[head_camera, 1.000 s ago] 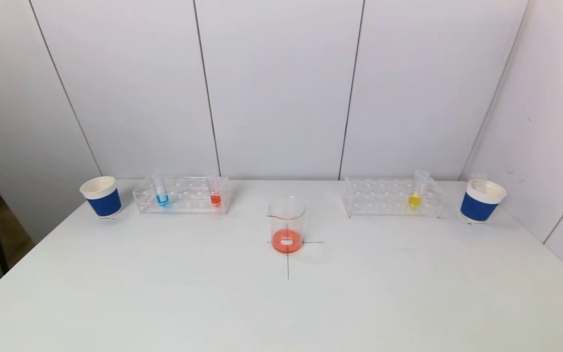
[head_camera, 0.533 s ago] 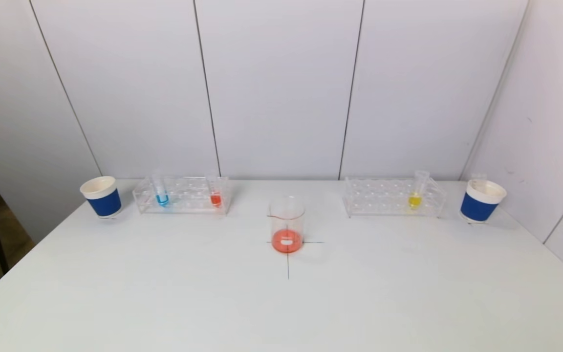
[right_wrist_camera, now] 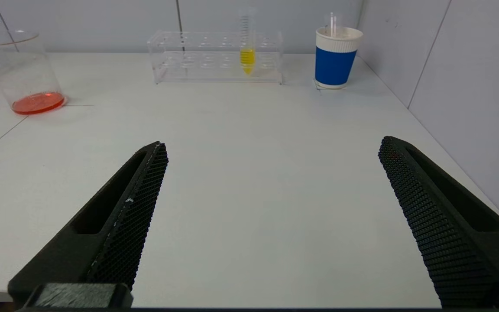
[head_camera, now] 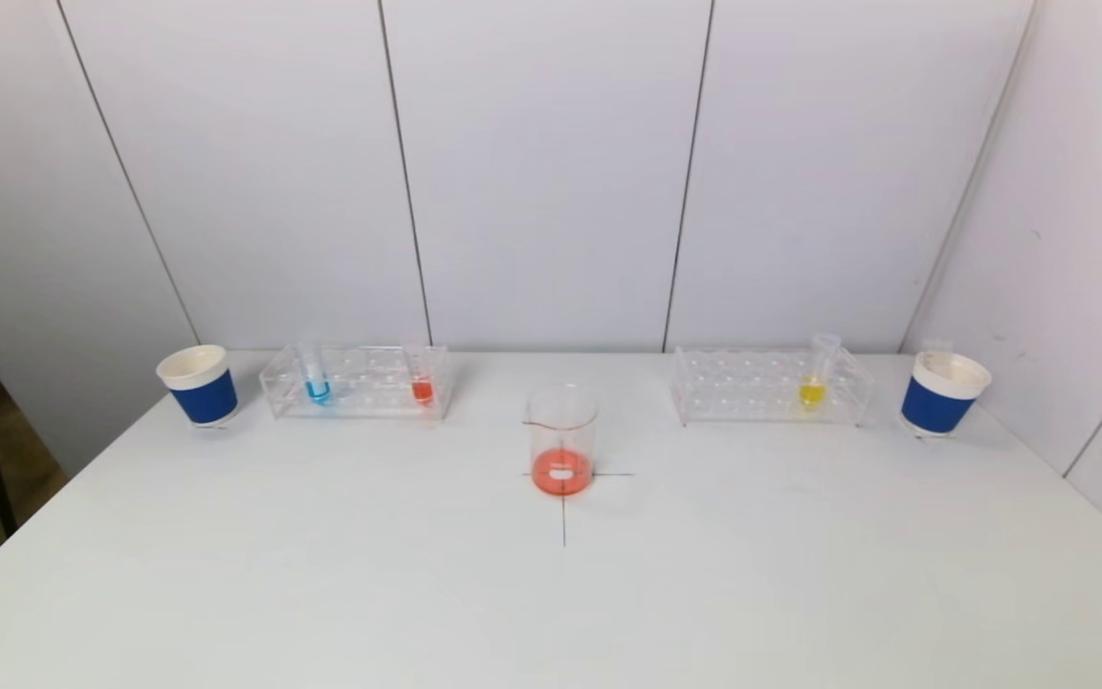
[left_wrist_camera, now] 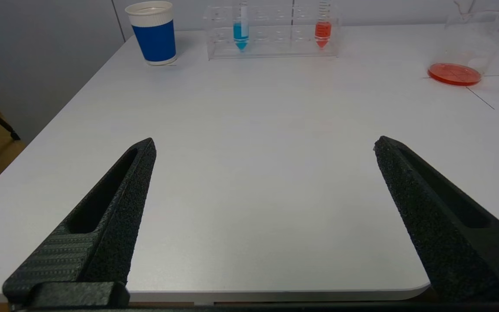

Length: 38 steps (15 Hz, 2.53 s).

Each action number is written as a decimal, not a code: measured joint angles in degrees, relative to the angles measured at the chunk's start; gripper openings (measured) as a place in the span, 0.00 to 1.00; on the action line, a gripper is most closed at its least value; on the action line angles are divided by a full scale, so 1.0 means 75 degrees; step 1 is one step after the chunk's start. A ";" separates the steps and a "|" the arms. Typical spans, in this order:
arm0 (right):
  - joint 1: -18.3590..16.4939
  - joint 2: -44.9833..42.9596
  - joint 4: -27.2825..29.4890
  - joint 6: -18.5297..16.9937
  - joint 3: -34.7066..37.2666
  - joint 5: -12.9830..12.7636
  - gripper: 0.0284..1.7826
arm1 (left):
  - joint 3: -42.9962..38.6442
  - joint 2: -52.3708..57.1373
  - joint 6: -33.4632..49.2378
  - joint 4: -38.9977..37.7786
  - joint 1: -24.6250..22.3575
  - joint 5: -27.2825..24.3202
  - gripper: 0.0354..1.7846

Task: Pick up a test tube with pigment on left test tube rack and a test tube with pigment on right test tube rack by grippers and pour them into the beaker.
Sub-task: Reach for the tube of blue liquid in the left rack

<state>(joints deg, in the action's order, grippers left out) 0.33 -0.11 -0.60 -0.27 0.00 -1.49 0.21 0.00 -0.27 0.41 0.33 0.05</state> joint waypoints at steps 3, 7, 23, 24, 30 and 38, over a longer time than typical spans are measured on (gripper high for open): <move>0.0000 0.0000 0.0000 0.0000 0.0000 0.0000 0.99 | 0.0002 0.0000 -0.0063 0.0003 0.0000 0.0018 0.99; 0.0000 0.0000 0.0000 0.0000 0.0000 0.0002 0.99 | 0.0026 0.0000 -0.0137 0.0076 0.0003 0.0008 0.99; 0.0000 0.0000 0.0000 0.0000 0.0000 0.0002 0.99 | 0.6880 -0.5578 -0.0574 0.0042 0.0481 -0.0483 0.99; 0.0000 0.0000 0.0000 0.0003 0.0000 0.0000 0.99 | 0.7051 -0.6108 -0.0499 -0.0195 0.0488 -0.0686 0.99; 0.0000 0.0002 0.0003 0.0000 0.0000 0.0000 0.99 | 0.7275 -0.8190 -0.0096 -0.1642 0.0371 -0.1362 0.99; 0.0000 0.0002 0.0003 0.0000 0.0000 0.0002 0.99 | 0.7235 -0.8464 0.0094 -0.1796 0.0179 -0.1538 0.99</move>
<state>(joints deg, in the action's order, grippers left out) 0.33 -0.10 -0.57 -0.27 0.00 -1.48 54.47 -63.48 0.44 -13.06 1.67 -11.48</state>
